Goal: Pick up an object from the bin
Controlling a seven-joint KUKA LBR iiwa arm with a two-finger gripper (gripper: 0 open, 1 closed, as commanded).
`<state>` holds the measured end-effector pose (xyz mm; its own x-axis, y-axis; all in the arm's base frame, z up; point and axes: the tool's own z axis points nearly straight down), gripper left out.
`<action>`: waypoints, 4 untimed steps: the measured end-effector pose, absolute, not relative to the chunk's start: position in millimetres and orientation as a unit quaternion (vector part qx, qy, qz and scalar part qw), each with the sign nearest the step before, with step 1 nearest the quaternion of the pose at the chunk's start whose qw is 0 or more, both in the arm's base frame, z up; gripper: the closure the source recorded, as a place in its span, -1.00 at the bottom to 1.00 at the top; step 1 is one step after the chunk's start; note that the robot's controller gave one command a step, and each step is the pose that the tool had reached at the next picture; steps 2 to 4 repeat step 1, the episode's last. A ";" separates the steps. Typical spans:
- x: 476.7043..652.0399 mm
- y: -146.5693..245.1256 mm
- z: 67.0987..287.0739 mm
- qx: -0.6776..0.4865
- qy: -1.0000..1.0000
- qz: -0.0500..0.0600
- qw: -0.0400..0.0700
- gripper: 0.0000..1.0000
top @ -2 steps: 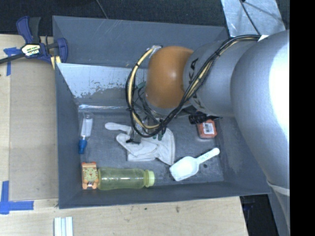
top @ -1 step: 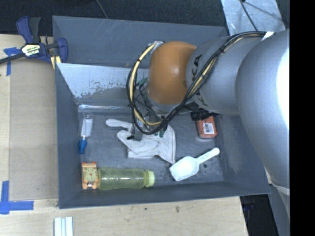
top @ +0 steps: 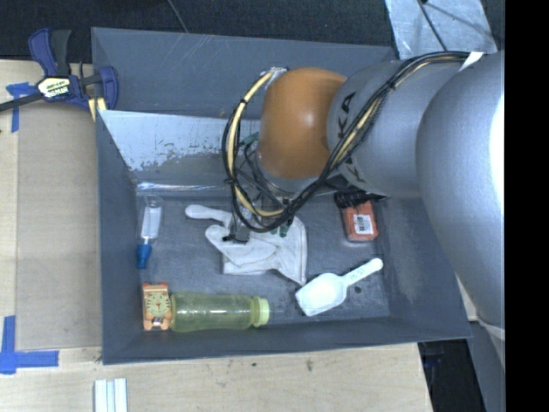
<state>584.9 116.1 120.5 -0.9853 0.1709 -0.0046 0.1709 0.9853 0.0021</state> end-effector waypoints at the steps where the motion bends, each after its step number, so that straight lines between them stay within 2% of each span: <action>1: 584.6 116.0 128.2 0.086 0.996 0.001 0.002 1.00; 4: 584.6 116.0 128.2 0.086 0.996 0.001 0.002 1.00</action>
Offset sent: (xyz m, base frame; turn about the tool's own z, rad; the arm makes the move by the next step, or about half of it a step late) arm 0.0001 0.0000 0.0208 0.0000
